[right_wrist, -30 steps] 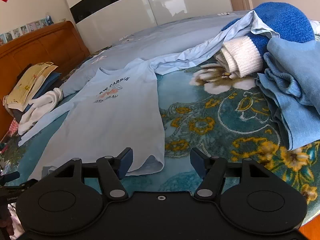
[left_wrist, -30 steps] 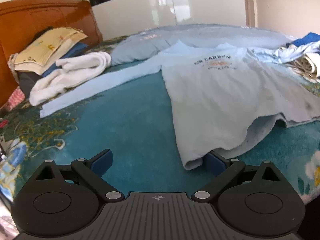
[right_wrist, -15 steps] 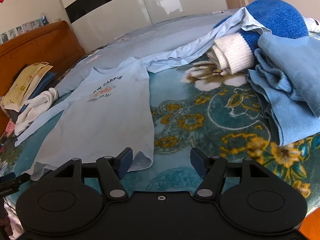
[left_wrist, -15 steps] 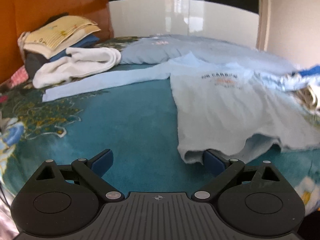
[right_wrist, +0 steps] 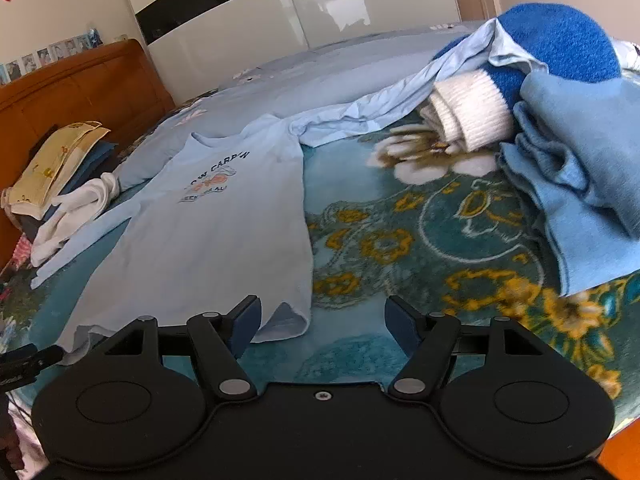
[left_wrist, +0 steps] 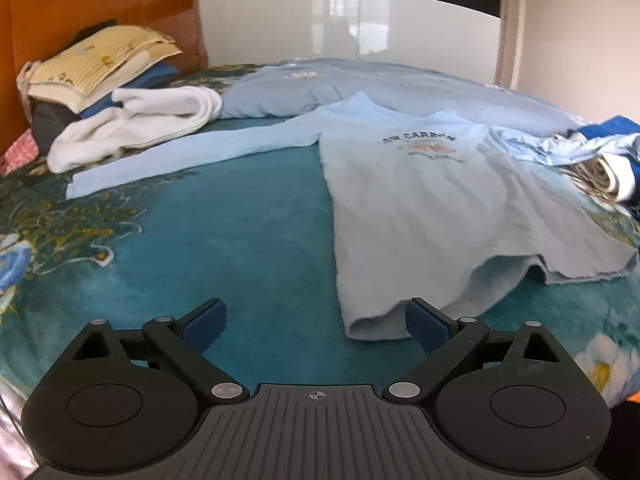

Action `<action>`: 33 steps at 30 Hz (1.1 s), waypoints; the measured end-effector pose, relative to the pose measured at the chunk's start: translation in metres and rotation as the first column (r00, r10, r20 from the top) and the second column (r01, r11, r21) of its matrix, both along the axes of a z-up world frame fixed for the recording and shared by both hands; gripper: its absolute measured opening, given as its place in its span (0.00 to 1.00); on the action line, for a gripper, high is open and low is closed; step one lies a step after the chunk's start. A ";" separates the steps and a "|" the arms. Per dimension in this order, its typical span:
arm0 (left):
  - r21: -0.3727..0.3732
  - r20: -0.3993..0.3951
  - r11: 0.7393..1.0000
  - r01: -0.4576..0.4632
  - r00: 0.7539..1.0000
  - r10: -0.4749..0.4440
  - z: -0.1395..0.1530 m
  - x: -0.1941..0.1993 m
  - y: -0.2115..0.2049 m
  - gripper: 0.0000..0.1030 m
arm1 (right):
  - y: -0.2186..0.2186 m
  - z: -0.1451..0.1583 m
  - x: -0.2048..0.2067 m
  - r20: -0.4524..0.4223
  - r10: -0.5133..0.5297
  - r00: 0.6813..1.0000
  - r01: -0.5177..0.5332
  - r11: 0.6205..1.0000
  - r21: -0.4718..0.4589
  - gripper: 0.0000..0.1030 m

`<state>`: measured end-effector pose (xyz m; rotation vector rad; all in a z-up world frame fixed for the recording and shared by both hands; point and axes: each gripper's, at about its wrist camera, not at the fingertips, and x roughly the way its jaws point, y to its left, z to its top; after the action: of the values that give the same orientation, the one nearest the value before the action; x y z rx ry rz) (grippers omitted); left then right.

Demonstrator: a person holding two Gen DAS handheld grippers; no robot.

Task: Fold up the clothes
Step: 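Lower both grippers onto the shirt hem and close them on it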

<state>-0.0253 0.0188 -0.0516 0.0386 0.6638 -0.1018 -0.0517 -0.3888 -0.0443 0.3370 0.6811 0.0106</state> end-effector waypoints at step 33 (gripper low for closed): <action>0.132 0.028 0.991 -0.035 0.999 0.031 -0.003 0.014 -0.016 0.89 | 0.026 -0.009 0.026 -0.028 0.012 1.000 -0.017 0.982 -0.189 0.37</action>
<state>-0.0114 0.0028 -0.0544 0.1559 0.6448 -0.0252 -0.0257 -0.3632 -0.0528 0.1491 0.7049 -0.0442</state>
